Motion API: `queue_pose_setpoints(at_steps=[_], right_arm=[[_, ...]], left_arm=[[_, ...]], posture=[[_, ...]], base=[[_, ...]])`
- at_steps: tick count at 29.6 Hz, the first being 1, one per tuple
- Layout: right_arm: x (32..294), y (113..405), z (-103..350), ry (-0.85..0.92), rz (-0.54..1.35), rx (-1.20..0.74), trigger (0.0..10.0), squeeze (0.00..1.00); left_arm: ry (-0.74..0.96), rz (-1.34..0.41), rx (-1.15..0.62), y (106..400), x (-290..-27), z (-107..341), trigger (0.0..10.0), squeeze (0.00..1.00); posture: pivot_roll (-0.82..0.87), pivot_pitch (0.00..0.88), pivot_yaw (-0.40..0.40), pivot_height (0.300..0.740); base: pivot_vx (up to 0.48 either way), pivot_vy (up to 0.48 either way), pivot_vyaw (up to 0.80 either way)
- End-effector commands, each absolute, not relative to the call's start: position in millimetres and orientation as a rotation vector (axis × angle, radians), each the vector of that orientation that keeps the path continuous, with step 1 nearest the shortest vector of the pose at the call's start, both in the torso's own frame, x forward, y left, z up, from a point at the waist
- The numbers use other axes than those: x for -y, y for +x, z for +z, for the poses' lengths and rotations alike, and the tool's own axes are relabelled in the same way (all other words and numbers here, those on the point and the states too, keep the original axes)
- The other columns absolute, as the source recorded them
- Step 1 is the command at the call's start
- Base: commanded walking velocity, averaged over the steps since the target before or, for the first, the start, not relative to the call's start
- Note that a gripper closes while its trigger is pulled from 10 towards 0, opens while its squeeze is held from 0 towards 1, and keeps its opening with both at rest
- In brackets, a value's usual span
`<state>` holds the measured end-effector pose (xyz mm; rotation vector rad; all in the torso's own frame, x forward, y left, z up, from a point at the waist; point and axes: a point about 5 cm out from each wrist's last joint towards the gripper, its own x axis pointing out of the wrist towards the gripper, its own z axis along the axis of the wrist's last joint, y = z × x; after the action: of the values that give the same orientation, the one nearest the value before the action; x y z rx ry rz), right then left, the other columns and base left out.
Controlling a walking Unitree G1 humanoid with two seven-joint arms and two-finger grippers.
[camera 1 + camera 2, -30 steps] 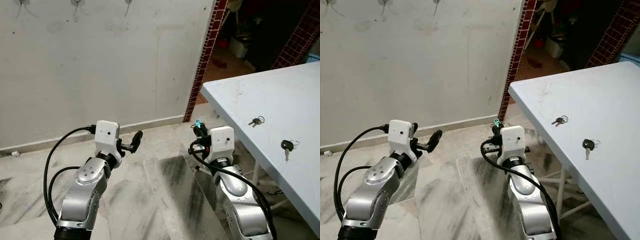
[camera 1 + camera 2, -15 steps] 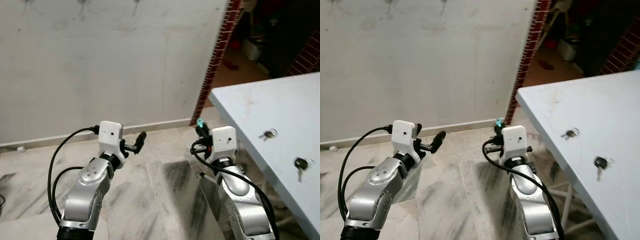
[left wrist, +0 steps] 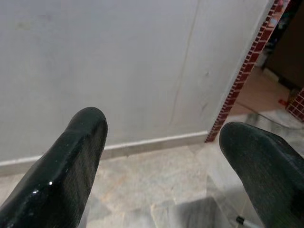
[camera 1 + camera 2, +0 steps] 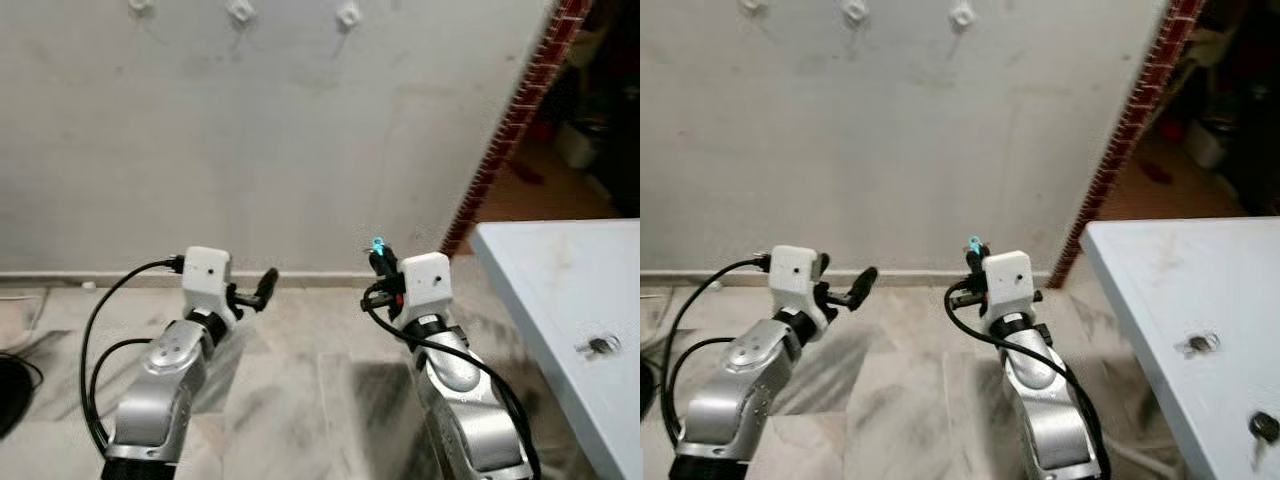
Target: Hang keys on a hook
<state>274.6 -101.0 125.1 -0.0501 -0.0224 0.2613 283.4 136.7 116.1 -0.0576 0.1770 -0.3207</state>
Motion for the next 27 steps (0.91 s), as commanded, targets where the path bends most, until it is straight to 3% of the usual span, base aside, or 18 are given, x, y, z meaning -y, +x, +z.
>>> queue_pose_setpoints(at_steps=[1,6,14,27], right_arm=[[109.7,273.9,124.4,-0.056,0.231,0.021,10.0,0.00],[109.1,275.2,124.3,-0.054,0.232,0.024,10.0,0.00],[110.5,276.3,123.8,-0.035,0.220,0.018,10.0,0.00],[112.2,275.3,120.5,-0.034,0.208,0.009,10.0,0.00]], left_arm=[[-0.057,-0.341,-0.170,283.4,-130.4,118.5,10.0,0.00],[-0.056,-0.343,-0.173,284.1,-130.4,118.0,10.0,0.00],[-0.057,-0.343,-0.174,284.2,-130.0,117.7,10.0,0.00],[-0.060,-0.343,-0.176,284.2,-129.3,116.7,10.0,0.00]], posture=[[0.12,0.035,-0.067,0.740],[0.12,0.024,-0.064,0.740],[0.12,0.023,-0.064,0.740],[0.12,0.019,-0.066,0.740]], base=[[0.334,0.000,0.56],[0.335,0.000,0.49],[0.331,0.000,0.00],[0.329,0.000,-0.72]])
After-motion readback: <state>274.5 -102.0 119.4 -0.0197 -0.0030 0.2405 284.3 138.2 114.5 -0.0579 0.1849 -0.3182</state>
